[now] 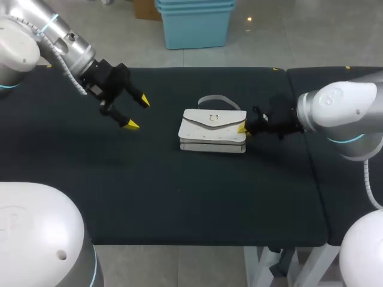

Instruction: Pick up the bag, open it, inspect its contents, close it, and place it on the opposite side

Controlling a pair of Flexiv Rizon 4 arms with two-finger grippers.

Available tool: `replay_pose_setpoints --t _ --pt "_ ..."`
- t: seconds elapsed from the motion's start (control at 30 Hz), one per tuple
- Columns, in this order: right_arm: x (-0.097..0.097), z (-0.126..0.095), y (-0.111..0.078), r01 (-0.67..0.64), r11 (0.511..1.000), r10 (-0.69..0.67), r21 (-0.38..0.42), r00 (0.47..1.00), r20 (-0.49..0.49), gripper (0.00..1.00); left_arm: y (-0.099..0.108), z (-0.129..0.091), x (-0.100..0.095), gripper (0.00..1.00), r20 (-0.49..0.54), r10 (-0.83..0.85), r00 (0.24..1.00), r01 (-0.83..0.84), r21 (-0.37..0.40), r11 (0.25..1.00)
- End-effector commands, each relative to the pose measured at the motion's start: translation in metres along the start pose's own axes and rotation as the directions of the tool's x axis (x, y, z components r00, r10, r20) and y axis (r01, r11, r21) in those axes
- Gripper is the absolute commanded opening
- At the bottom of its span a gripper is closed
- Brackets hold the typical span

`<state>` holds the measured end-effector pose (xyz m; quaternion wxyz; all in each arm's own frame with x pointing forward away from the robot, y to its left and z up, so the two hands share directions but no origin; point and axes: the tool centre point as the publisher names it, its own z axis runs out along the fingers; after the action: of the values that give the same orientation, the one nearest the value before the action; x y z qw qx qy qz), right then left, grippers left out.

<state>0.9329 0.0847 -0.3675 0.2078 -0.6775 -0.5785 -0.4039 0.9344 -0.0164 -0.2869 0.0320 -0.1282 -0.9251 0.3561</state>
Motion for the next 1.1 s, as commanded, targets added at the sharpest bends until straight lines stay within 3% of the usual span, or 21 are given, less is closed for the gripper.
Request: replay_pose_setpoints --t 0.03,0.3,0.83,1.1 --pt "0.001 0.009 0.0 0.0 1.0 0.0 0.014 1.0 -0.015 0.0 0.001 0.001 0.0 1.0 0.001 0.001 1.0 -0.001 0.002 1.0" --pt "0.005 0.019 -0.004 0.002 0.997 0.001 0.079 0.999 -0.047 0.0 0.001 0.001 0.0 1.0 0.001 0.001 1.0 -0.001 0.002 1.0" --pt "0.015 0.012 -0.028 0.026 0.995 -0.02 0.094 0.998 -0.063 0.0 0.001 0.001 0.0 1.0 0.001 0.001 1.0 -0.001 0.002 1.0" --pt "0.019 0.019 -0.024 0.032 0.996 -0.028 0.078 0.998 -0.057 0.0 0.001 0.001 0.0 1.0 0.001 0.001 1.0 -0.001 0.002 1.0"
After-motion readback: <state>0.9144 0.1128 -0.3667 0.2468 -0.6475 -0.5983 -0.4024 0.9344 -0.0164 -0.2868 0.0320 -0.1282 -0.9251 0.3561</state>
